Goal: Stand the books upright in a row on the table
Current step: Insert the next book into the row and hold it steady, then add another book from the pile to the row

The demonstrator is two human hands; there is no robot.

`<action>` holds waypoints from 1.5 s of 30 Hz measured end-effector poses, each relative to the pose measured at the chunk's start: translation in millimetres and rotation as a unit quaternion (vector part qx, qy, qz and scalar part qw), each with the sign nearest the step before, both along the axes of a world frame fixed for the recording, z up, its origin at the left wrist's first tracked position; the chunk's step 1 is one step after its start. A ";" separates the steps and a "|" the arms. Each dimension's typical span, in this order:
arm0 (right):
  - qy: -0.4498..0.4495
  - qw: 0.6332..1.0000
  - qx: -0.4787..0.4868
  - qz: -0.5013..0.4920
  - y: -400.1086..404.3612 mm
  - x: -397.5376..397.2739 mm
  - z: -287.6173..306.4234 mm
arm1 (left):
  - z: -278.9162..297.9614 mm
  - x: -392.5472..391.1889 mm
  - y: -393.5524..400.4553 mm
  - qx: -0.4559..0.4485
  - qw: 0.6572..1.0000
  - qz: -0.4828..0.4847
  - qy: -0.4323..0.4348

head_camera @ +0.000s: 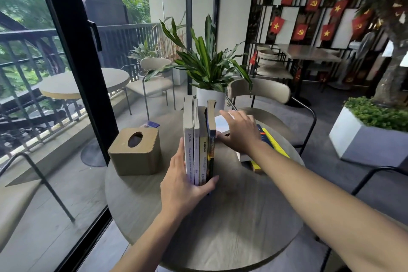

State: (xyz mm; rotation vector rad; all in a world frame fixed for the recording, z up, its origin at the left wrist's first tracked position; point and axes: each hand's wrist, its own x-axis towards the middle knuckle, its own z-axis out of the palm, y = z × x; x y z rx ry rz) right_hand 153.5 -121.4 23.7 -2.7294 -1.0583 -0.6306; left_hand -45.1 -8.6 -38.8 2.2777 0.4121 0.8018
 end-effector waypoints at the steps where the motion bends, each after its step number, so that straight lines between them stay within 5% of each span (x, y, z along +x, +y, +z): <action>1: -0.015 1.000 -0.021 -0.008 -3.3 5.2 0.8 | -0.9 0.4 0.0 0.002 1.000 0.003 -0.001; 9: 0.017 0.985 -0.116 -0.126 -19.0 52.1 -5.3 | -12.1 5.6 4.9 -0.002 1.000 0.016 -0.002; 16: 0.116 0.975 -0.099 -0.158 -12.3 84.5 -15.2 | -16.4 8.7 6.3 -0.005 1.000 0.020 -0.016; 27: 0.251 0.955 0.059 -0.147 7.1 98.2 -27.1 | -15.4 7.9 5.7 -0.013 0.999 0.025 -0.018; 41: 0.243 0.946 0.154 -0.152 7.1 87.8 -25.3 | -14.6 8.3 5.6 -0.017 0.999 0.025 -0.030; 45: 0.260 0.920 0.272 -0.107 12.0 79.3 -15.5 | -14.4 7.8 5.4 -0.014 0.999 0.024 -0.030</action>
